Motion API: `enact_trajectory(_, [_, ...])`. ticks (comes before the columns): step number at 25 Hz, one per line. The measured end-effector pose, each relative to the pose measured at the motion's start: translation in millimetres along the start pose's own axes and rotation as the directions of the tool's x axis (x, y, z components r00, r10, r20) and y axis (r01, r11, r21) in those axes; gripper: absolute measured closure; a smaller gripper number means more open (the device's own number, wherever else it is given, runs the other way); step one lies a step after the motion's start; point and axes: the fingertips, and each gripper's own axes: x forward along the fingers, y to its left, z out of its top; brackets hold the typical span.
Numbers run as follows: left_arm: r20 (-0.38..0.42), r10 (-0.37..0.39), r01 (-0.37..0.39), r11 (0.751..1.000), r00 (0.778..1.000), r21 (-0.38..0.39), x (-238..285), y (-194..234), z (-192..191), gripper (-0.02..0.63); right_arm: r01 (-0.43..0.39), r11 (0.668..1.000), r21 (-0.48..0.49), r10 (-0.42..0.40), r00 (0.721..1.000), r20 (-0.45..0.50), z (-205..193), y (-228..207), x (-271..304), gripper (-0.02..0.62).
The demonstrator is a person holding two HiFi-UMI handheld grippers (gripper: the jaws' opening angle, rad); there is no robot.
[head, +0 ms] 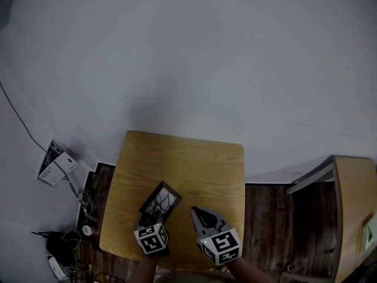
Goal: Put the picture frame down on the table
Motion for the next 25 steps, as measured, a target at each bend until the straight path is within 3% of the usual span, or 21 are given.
enact_trajectory(11, [-0.022,0.050,-0.051,0.997,0.999,-0.056,8,14,-6,0.365,-0.005,1.000,0.004,0.006,1.000,-0.007,-3,-2,2,0.595])
enact_trajectory(16, [-0.037,0.113,-0.113,0.994,0.993,-0.007,10,20,-9,0.359,-0.007,1.000,0.006,0.007,1.000,-0.007,-3,-3,2,0.595])
enact_trajectory(25, [-0.028,0.119,-0.120,0.993,0.993,-0.021,4,25,-6,0.384,-0.014,1.000,0.007,0.014,1.000,-0.002,-2,0,4,0.595])
